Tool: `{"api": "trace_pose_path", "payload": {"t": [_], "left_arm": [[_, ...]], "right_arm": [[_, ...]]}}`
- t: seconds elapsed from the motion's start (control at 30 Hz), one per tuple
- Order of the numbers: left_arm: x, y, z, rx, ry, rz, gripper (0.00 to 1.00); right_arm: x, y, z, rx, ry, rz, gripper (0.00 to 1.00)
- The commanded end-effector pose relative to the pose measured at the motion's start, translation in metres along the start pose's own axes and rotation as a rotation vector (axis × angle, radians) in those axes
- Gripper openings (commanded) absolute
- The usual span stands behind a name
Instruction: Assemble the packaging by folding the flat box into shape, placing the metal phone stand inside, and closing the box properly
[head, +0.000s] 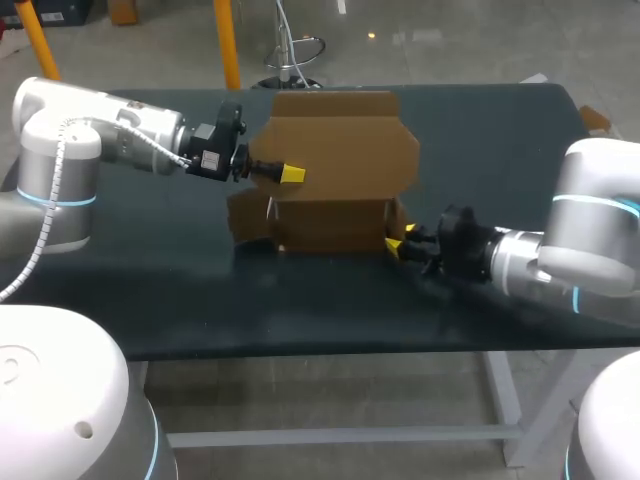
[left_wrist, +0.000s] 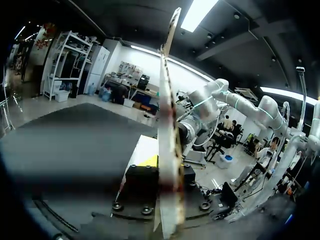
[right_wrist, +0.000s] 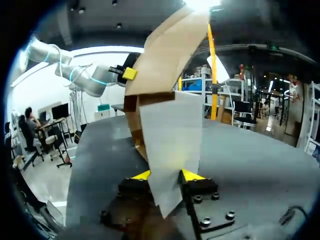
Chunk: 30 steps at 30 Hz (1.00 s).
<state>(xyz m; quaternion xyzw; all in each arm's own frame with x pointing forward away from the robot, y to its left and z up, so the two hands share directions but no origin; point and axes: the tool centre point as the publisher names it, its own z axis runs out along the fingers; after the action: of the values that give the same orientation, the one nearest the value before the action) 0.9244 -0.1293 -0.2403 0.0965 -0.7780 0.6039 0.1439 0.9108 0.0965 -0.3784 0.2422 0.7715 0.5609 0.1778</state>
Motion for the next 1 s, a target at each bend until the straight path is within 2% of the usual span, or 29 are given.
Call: {"api": "trace_pose_path", "payload": {"t": [0.03,0.33,0.6,0.9,0.97,1.0], "left_arm": [[-0.002,0.002,0.003,-0.003,0.005,-0.001,0.0],[-0.002,0.002,0.003,-0.003,0.005,-0.001,0.0],[-0.002,0.002,0.003,-0.003,0.005,-0.001,0.0],[-0.002,0.002,0.003,-0.003,0.005,-0.001,0.0],[-0.002,0.002,0.003,-0.003,0.005,-0.001,0.0],[-0.002,0.002,0.003,-0.003,0.005,-0.001,0.0]], "right_arm": [[0.006,0.003,0.008,-0.005,-0.003,-0.002,0.35],[0.015,0.008,0.015,-0.014,0.011,-0.004,0.4],[0.022,0.008,0.014,-0.015,-0.001,0.001,0.49],[0.025,0.001,-0.002,-0.002,-0.035,0.019,0.65],[0.026,-0.001,-0.007,0.0,-0.04,0.022,0.75],[0.027,-0.002,-0.009,0.001,-0.041,0.023,0.76]]}}
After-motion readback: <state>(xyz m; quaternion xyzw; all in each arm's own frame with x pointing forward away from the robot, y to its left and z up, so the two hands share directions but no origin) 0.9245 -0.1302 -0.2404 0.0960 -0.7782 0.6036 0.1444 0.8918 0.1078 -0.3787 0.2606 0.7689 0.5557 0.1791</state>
